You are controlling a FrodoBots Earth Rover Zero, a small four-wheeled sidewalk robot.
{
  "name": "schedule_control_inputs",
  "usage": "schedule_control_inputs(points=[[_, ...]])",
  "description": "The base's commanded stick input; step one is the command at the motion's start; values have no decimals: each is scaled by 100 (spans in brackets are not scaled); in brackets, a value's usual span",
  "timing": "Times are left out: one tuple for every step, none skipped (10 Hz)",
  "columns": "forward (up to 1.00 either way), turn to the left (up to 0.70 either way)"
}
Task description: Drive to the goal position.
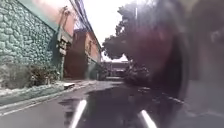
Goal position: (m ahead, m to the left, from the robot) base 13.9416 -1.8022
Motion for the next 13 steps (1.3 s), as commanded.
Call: schedule_control_inputs(points=[[100,-36],[100,-23],[100,-10],[100,0],[100,0],[100,0],[100,0],[100,0],[100,0],[100,0],[100,0],[100,0],[100,0]])
